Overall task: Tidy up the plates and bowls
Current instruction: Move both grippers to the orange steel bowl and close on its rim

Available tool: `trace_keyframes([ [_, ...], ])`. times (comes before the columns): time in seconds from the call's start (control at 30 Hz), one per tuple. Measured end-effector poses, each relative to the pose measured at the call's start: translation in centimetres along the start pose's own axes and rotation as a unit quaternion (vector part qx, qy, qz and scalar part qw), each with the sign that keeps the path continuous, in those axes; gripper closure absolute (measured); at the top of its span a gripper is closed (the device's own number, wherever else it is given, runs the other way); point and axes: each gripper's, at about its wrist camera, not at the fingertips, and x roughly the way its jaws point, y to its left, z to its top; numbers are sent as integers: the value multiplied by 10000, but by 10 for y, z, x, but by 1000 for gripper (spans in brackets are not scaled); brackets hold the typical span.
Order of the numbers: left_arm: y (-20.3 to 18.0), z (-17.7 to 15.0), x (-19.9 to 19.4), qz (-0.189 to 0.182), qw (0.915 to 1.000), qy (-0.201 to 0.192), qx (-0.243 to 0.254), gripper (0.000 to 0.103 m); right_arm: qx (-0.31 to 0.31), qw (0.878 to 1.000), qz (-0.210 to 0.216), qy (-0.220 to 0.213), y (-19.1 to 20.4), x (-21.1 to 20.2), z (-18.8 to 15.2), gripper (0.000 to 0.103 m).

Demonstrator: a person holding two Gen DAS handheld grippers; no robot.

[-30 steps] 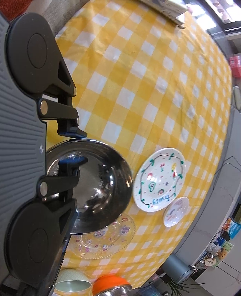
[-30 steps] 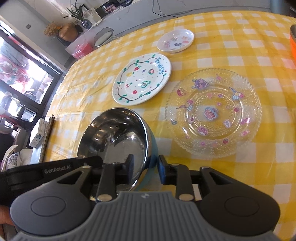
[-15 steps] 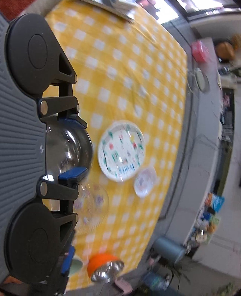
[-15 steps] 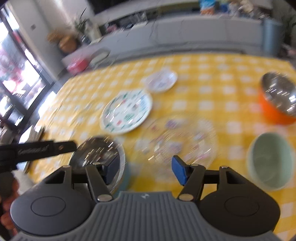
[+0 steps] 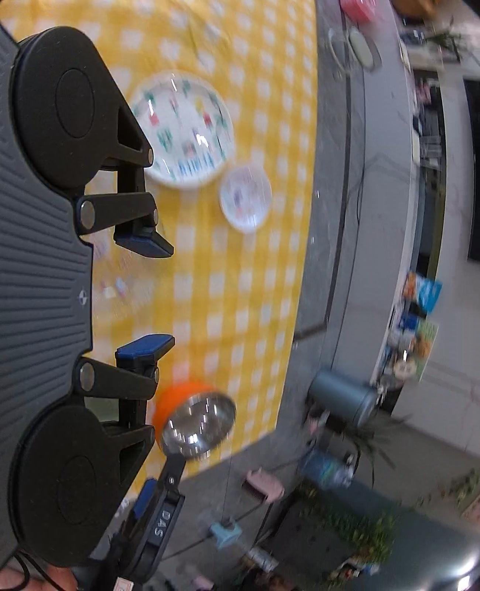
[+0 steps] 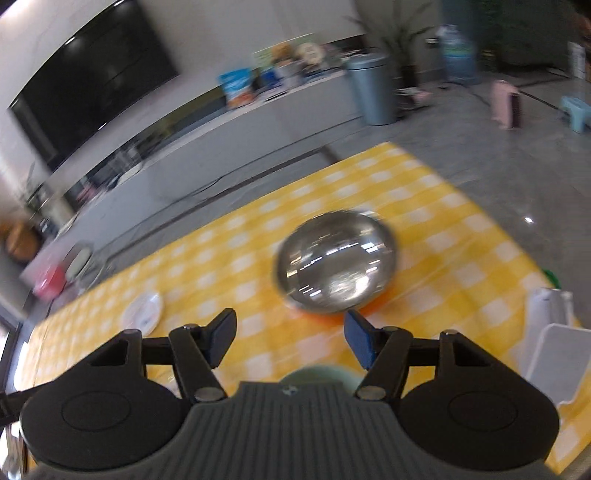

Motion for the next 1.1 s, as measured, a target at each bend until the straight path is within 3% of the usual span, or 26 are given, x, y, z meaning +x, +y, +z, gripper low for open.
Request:
trace_keyframes([
  [0.1, -24, 9, 27, -150, 9997, 71, 206, 48, 106, 9996, -184, -186, -11, 6, 7, 39],
  [0.3, -61, 25, 74, -177, 9985, 7, 523, 33, 109, 9971, -680, -324, -25, 32, 18, 39],
  [0.6, -76, 28, 138, -159, 9981, 268, 532, 30, 260, 9963, -803, -140, -40, 69, 20, 34],
  [0.9, -79, 22, 178, -203, 9967, 615, 490, 30, 655, 9919, -979, 470, -59, 100, 18, 36],
  [1.1, -80, 16, 191, -237, 9948, 814, 570, 33, 965, 9892, -776, 789, -66, 113, 13, 57],
])
